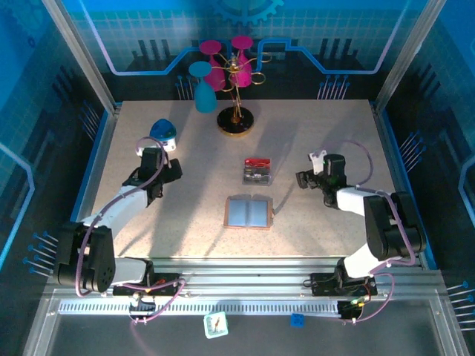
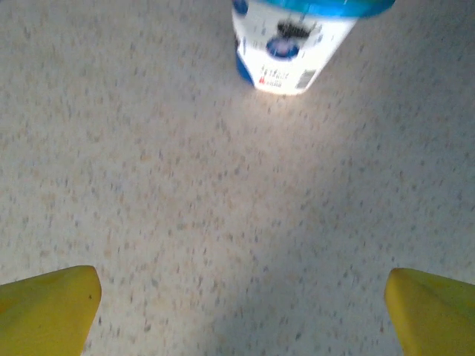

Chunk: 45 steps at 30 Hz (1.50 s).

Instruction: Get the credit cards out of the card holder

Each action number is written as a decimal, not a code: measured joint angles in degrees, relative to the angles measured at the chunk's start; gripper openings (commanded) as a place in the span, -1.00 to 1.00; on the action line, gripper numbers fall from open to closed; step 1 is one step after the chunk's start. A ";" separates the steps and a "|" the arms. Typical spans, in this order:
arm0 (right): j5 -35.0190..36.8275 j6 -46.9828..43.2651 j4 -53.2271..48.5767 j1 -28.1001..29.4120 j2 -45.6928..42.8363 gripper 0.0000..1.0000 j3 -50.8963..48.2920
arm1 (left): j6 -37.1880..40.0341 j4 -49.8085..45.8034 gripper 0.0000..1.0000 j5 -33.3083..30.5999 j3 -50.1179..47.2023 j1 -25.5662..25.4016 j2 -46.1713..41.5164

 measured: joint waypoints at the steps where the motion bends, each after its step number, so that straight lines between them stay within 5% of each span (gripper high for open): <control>1: -0.55 0.98 2.86 -0.74 -0.35 0.99 -1.75 | 1.29 2.62 0.99 0.00 -0.87 0.24 0.00; 11: -2.12 5.44 22.36 -1.99 -0.72 1.00 -10.29 | 9.99 30.75 0.99 5.70 -13.88 6.38 5.75; 25: -2.25 5.66 25.18 -1.97 -0.72 0.99 -10.29 | 12.39 47.10 0.99 20.87 -16.52 9.11 8.98; 45: -2.27 5.62 25.18 -1.86 -0.70 0.99 -10.29 | 15.41 54.86 0.99 16.50 -19.63 5.62 13.16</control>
